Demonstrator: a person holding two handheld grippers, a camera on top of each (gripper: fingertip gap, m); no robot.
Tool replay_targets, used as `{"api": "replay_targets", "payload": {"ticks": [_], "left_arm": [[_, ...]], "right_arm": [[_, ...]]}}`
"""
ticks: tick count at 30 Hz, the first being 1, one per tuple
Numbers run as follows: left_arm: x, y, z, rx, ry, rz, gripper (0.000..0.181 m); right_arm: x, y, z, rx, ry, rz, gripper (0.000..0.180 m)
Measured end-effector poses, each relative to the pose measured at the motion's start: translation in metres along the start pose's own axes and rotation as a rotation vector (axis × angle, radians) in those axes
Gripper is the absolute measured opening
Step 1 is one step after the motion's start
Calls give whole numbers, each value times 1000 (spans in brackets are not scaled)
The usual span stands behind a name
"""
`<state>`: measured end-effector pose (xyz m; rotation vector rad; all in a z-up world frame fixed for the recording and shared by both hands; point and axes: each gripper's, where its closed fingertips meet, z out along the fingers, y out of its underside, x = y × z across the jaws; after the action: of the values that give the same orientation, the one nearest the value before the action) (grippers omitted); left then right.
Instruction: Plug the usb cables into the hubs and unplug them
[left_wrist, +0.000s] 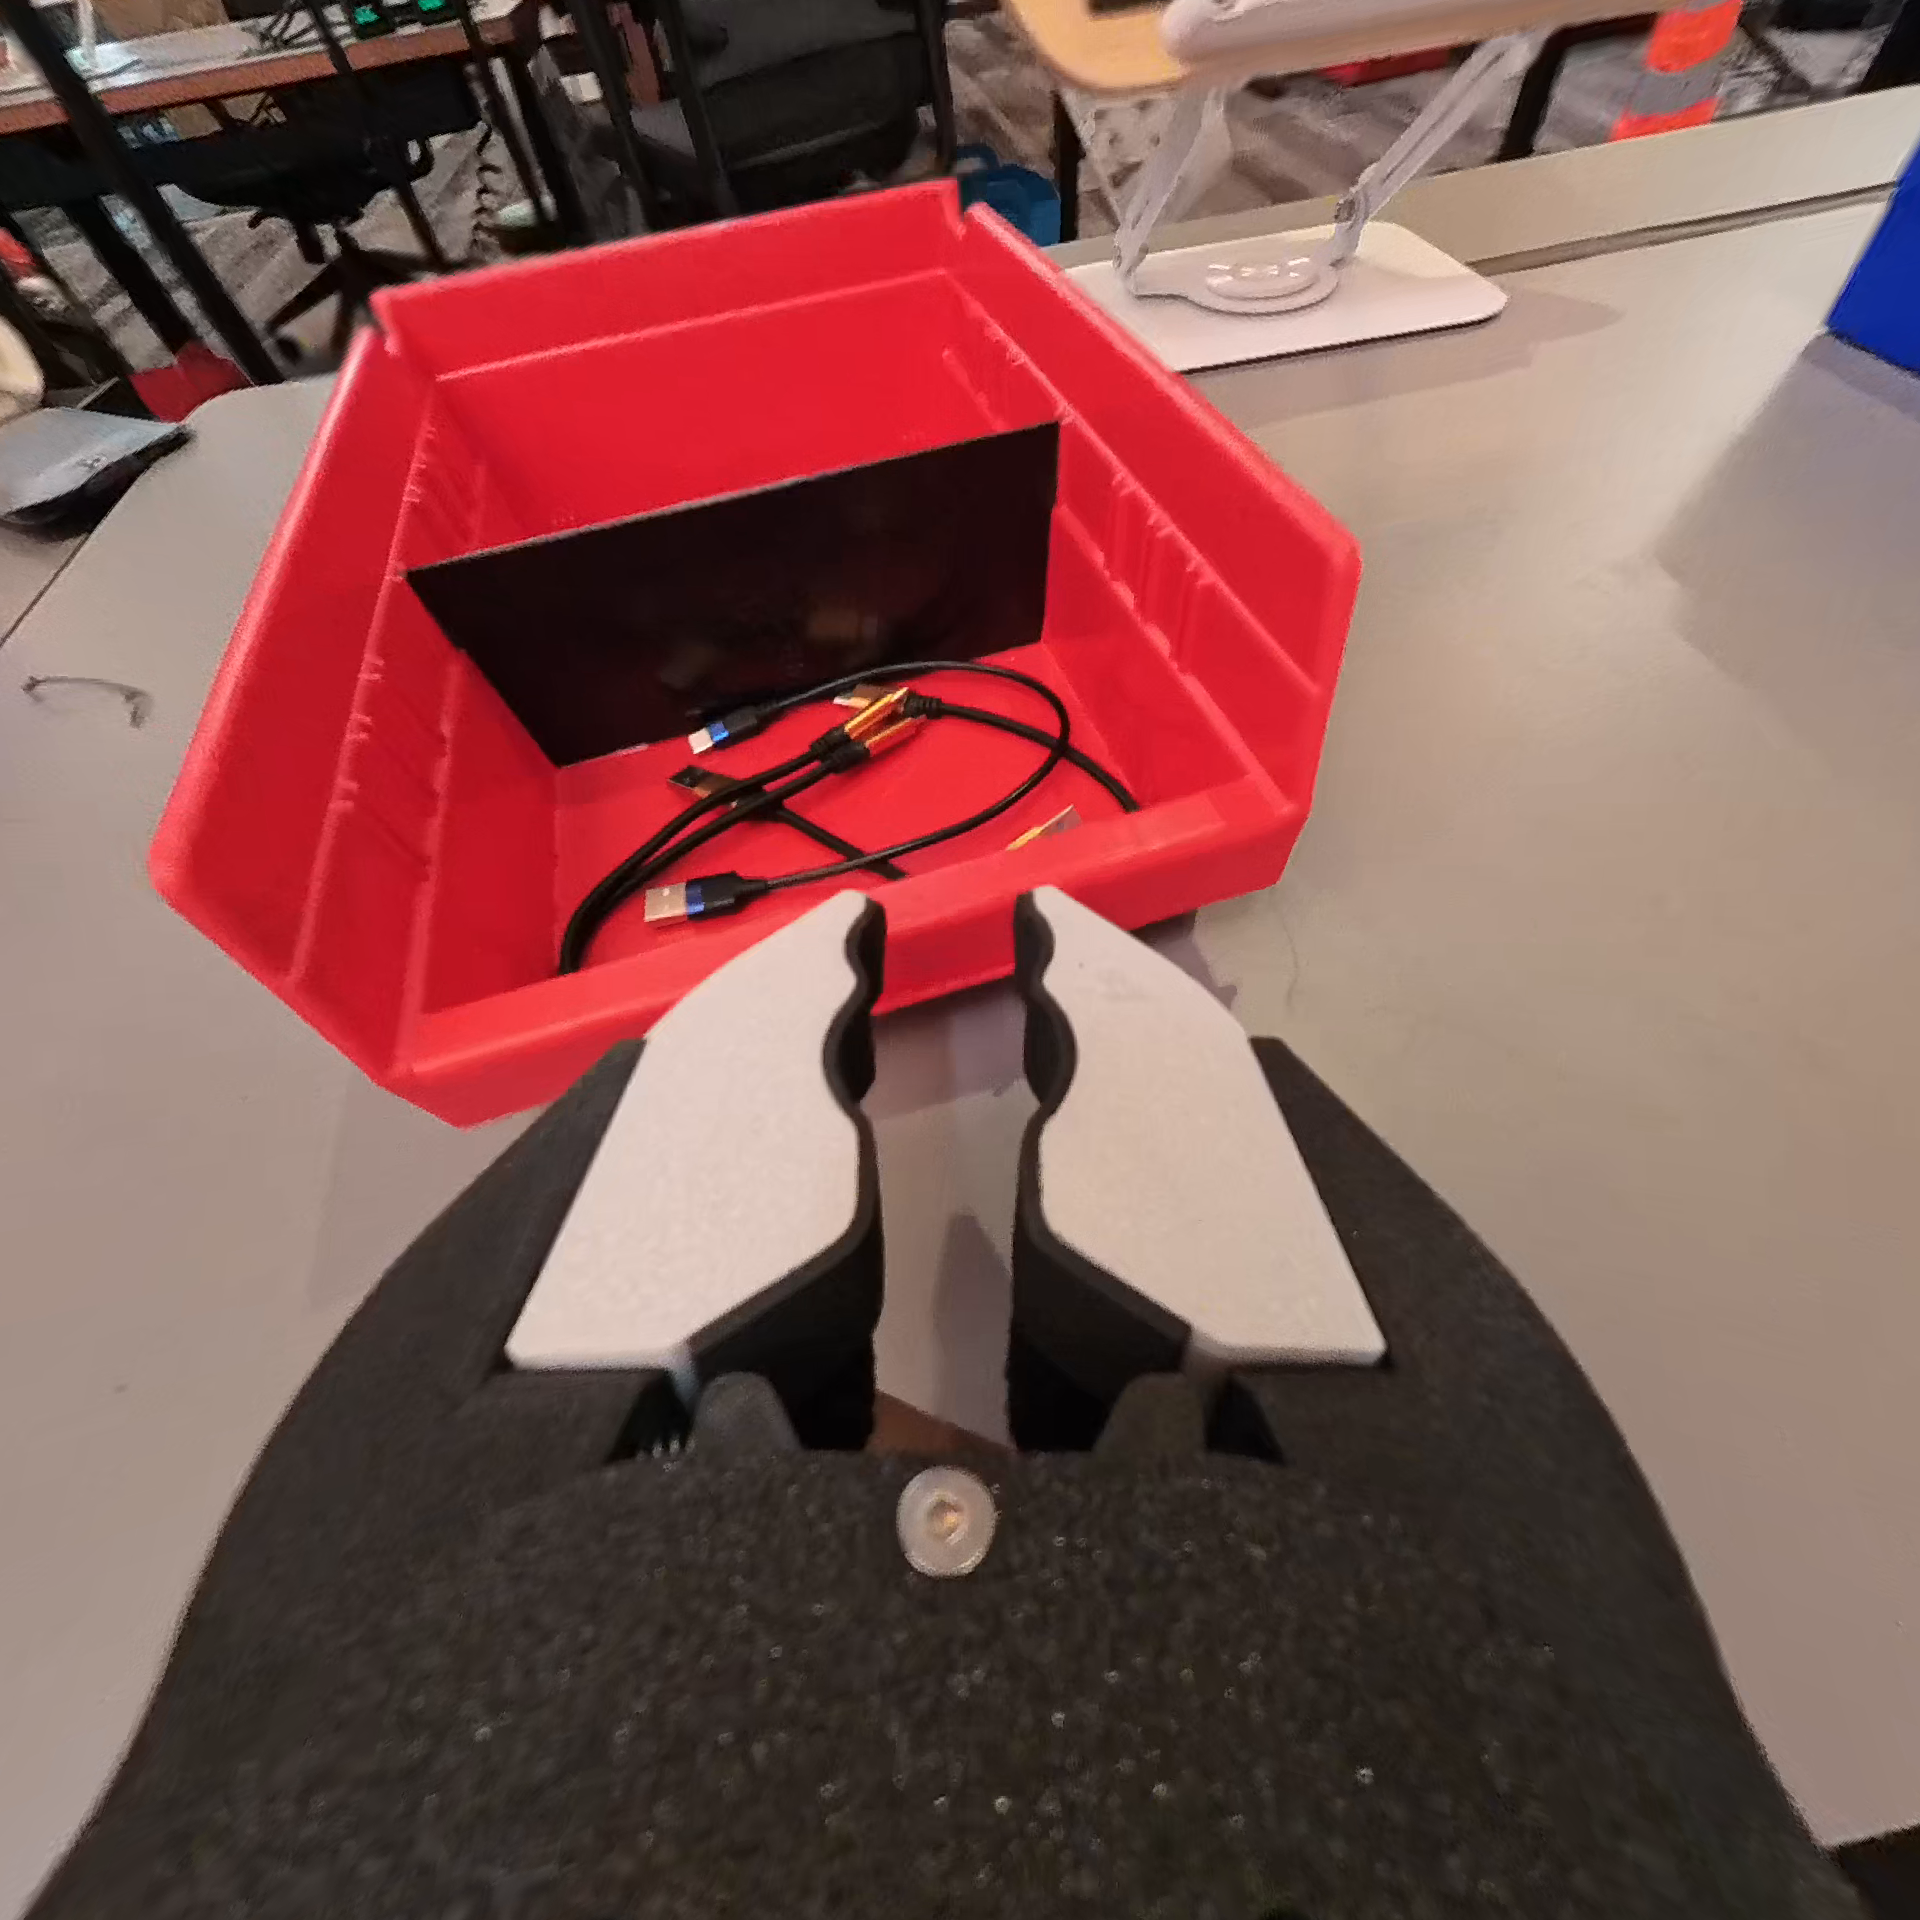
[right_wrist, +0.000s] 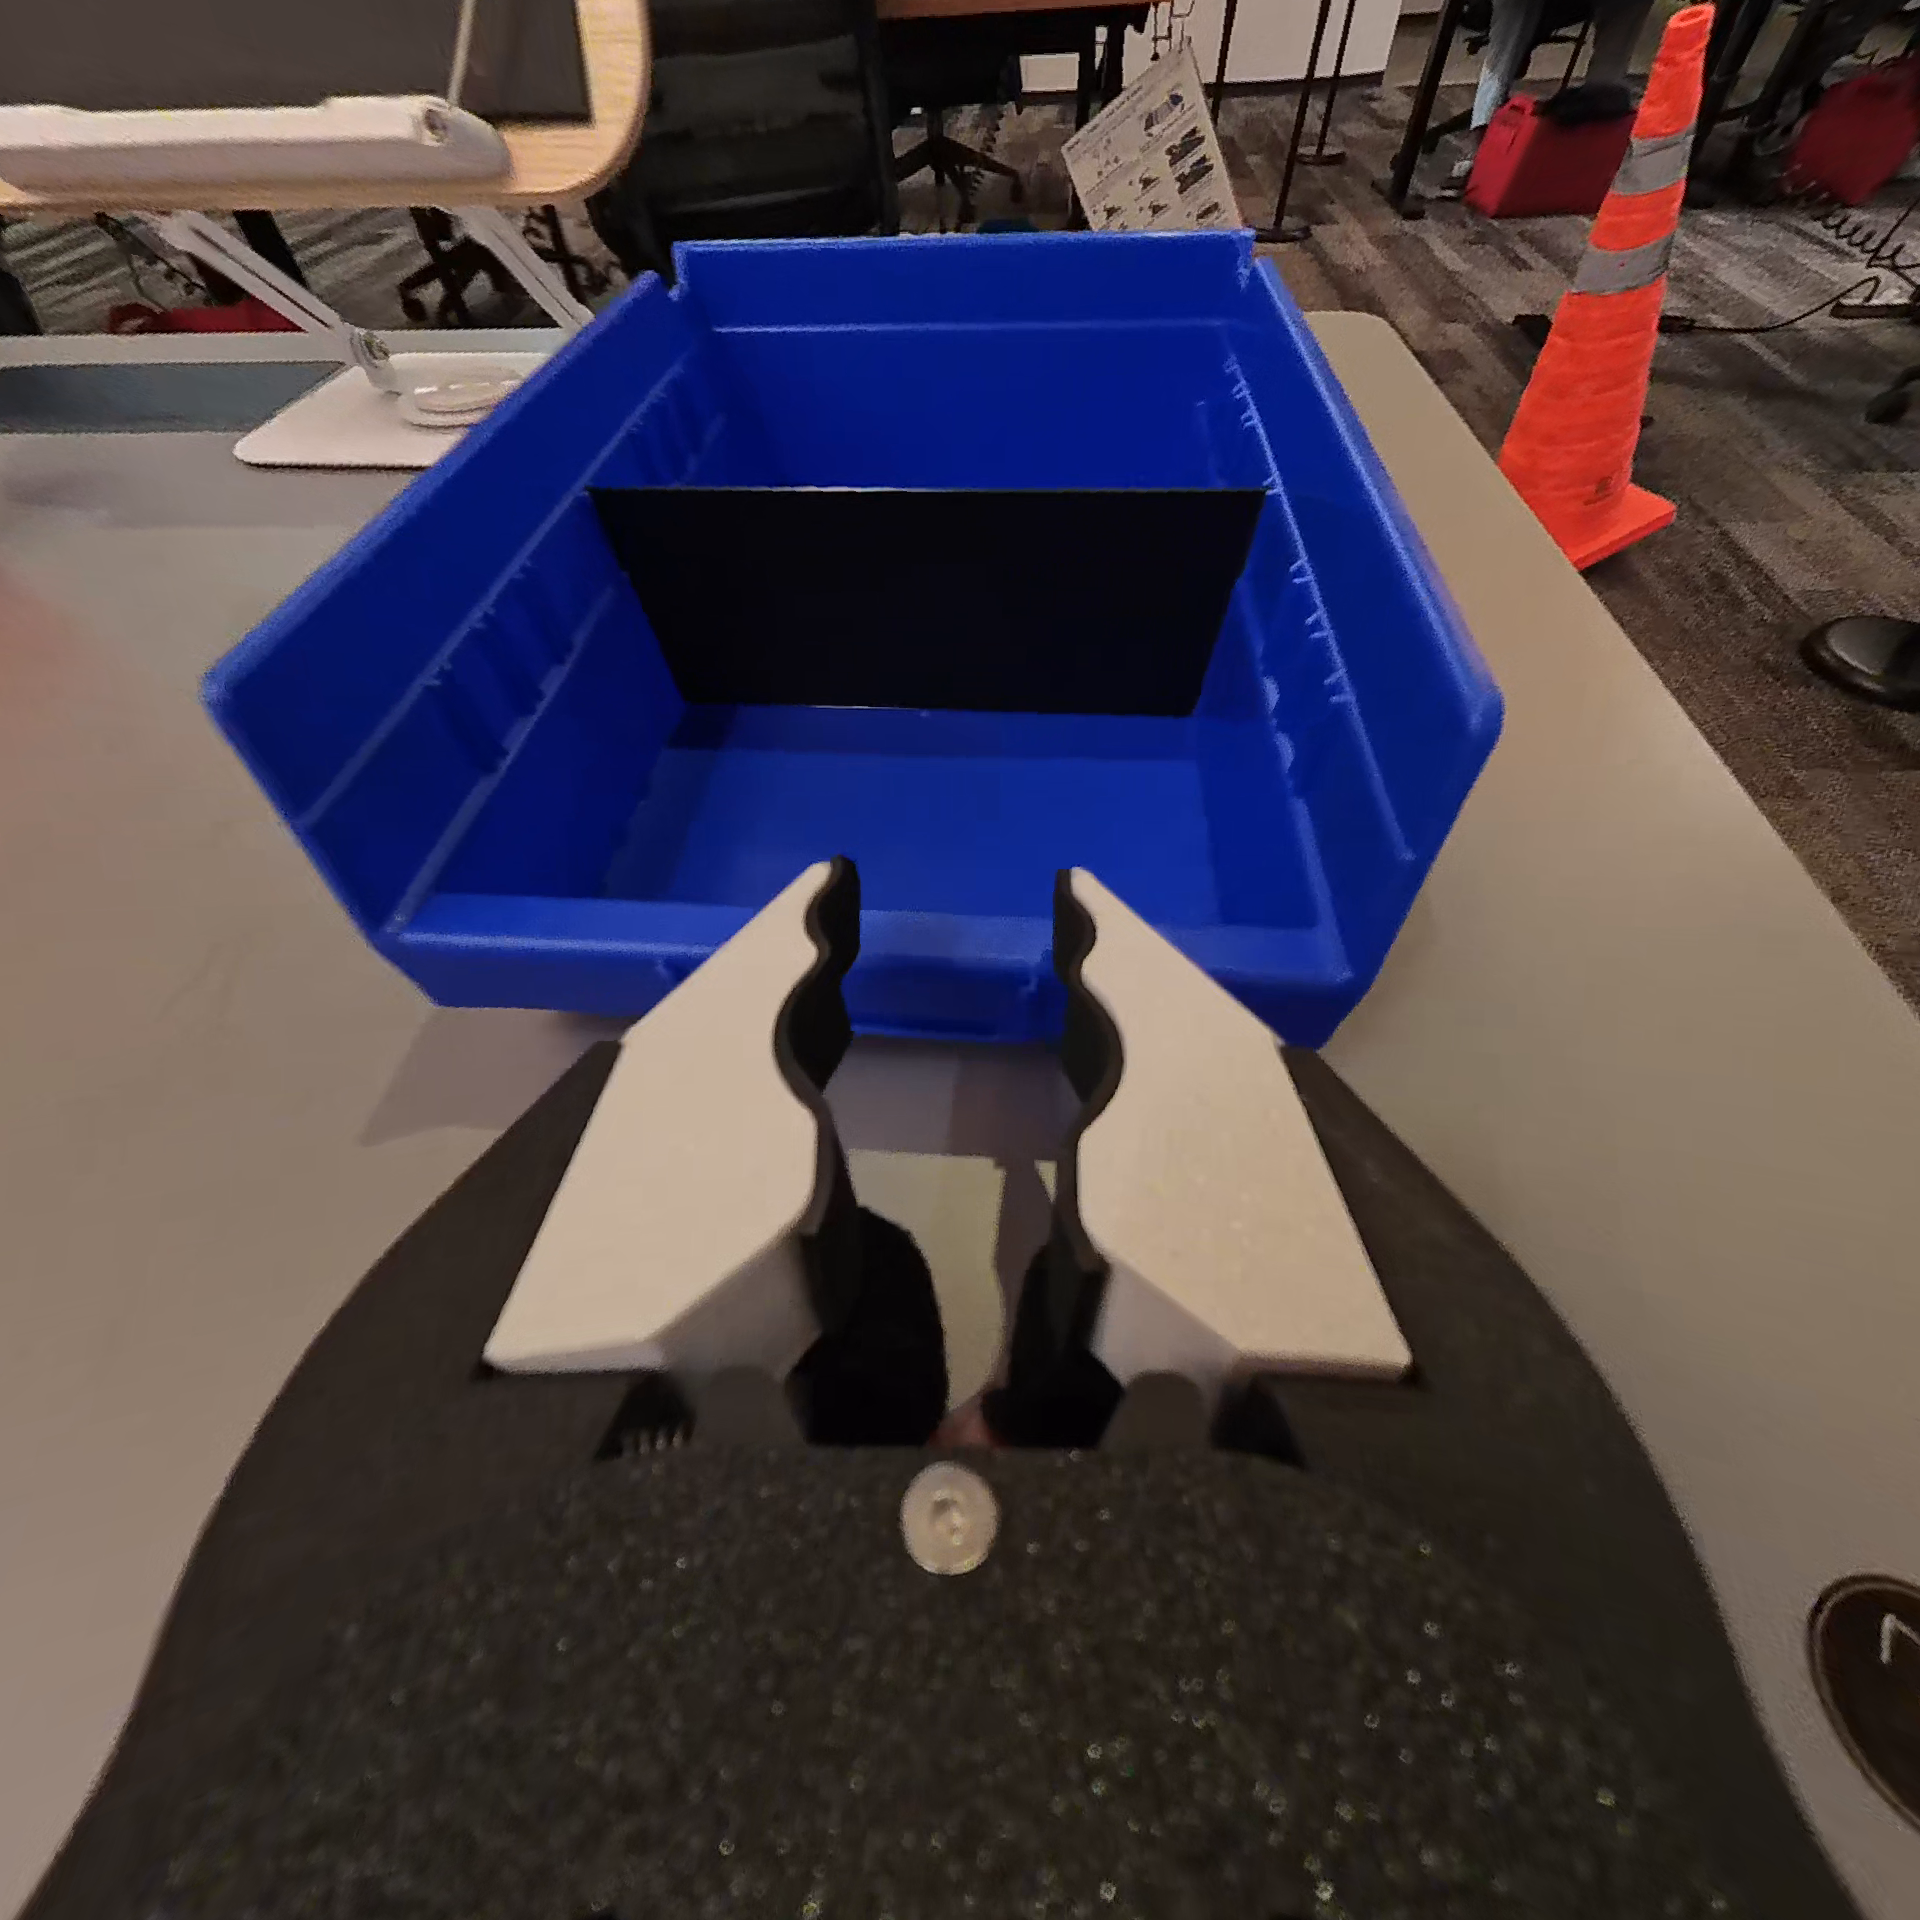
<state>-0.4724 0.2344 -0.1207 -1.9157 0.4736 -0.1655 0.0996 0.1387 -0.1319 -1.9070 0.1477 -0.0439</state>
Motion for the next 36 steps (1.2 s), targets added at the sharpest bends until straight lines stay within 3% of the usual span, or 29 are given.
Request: {"api": "replay_targets", "payload": {"ticks": [6,12,18,22,26,27,30,33,36], "left_arm": [[-9,-29,22,-266,167,281,26],[-45,-2,85,-741,230,653,36],[-51,15,118,-929,366,613,42],[-59,35,121,-1022,409,650,35],[-49,40,118,-1016,469,652,20],[-49,40,117,-1001,469,702,11],[-51,34,112,-942,439,843,10],[-51,0,101,-803,407,887,9],[-58,-61,81,-613,325,903,8]], "right_arm": [[-26,-7,-6,38,-58,-37,34],[-39,-5,-2,32,-105,-42,35],[-38,-1,-3,24,-129,-20,34],[-39,0,-4,21,-159,17,34],[-41,1,-6,18,-173,27,34],[-41,1,-6,17,-174,27,33],[-44,-1,-7,25,-180,29,33],[-51,-3,-7,32,-194,15,32],[-56,-3,-5,35,-199,-16,32]]}}
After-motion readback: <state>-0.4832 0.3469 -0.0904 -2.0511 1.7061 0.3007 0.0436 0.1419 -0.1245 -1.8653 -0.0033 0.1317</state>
